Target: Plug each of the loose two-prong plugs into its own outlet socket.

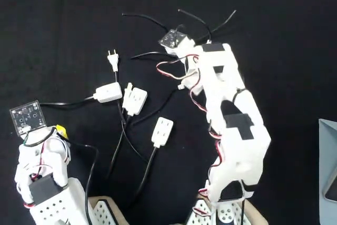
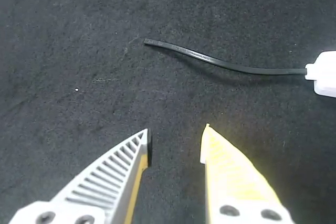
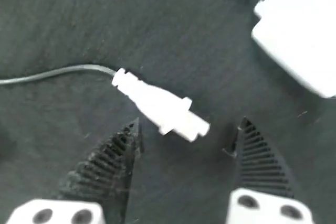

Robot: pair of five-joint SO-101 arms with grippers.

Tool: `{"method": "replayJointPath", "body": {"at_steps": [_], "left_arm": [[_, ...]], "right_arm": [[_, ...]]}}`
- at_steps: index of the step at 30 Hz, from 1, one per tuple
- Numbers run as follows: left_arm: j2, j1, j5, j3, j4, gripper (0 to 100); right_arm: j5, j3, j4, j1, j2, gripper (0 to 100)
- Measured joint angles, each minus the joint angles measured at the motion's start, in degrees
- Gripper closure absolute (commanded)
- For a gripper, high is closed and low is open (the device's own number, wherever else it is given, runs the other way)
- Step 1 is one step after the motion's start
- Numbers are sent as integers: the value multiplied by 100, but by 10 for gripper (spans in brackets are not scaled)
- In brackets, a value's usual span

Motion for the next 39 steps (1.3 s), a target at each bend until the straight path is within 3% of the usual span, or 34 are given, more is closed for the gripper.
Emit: {"method": "replayJointPath", "body": {"at_steps": [15, 22, 31, 39], "left_arm": [[0, 0, -53, 88, 0, 830], [0, 0, -158, 88, 0, 830], [0, 0, -167, 88, 0, 830], [0, 0, -167, 88, 0, 830]], "right_arm": [[510, -1345, 70, -220, 1160, 733], [958, -1565, 888, -229, 1354, 740], [1011, -1600, 1925, -229, 1371, 985], [1020, -1503, 2673, -237, 1319, 986]]}}
